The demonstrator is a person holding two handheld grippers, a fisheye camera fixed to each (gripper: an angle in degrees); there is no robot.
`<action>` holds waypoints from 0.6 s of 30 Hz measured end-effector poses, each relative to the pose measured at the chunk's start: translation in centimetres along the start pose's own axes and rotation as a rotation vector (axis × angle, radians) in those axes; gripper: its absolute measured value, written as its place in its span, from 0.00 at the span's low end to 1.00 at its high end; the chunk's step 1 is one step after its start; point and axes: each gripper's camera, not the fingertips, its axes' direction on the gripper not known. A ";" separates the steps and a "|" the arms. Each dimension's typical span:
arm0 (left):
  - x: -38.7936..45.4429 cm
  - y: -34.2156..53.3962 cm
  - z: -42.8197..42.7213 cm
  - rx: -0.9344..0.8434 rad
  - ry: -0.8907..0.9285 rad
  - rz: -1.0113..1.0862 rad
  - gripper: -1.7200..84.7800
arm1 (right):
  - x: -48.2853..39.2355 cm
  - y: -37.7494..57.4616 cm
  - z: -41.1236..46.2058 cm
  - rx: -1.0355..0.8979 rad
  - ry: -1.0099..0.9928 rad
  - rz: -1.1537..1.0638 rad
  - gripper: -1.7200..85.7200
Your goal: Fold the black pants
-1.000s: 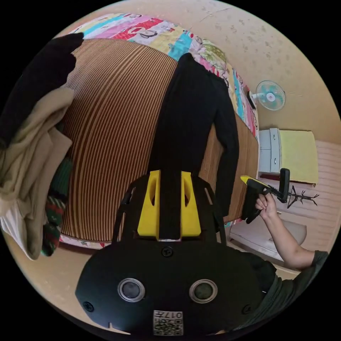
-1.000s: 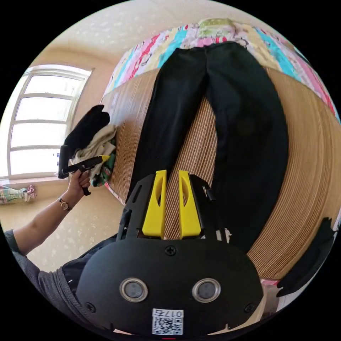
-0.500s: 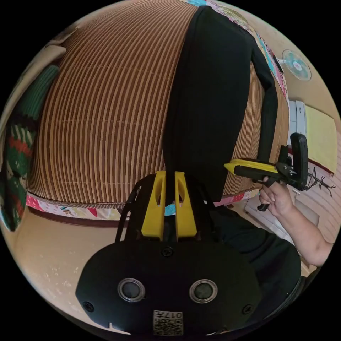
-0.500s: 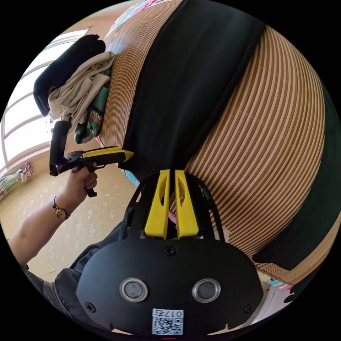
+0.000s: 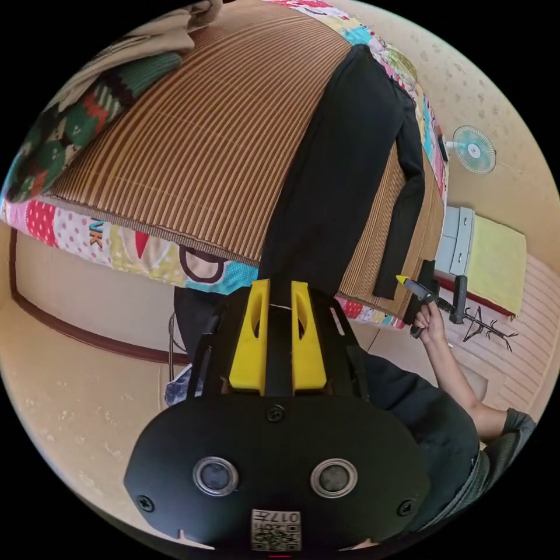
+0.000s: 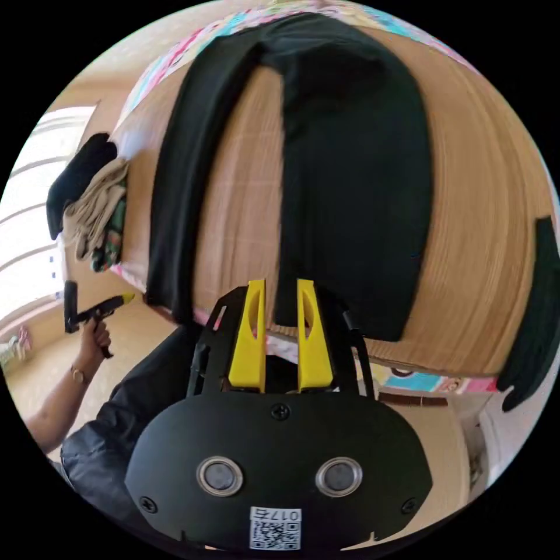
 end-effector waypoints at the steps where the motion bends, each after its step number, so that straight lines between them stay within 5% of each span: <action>1: -0.1 0.7 -1.0 0.017 -0.011 -0.009 0.09 | 1.8 0.2 -0.7 0.023 0.031 0.047 0.12; 8: -0.1 1.2 -2.8 -0.085 -0.046 0.005 0.08 | 13.7 3.5 0.2 -0.104 -0.052 0.160 0.10; 13: 1.0 0.4 -4.4 -0.158 -0.060 0.073 0.07 | 16.0 8.9 -2.8 -0.007 -0.530 -0.020 0.06; 15: 1.3 0.1 -5.2 -0.168 -0.001 0.099 0.07 | 20.4 12.9 -3.6 0.097 -0.695 0.097 0.05; 18: 1.5 -0.2 -6.5 -0.165 0.006 0.101 0.07 | 26.2 17.4 -3.1 0.118 -0.576 0.395 0.05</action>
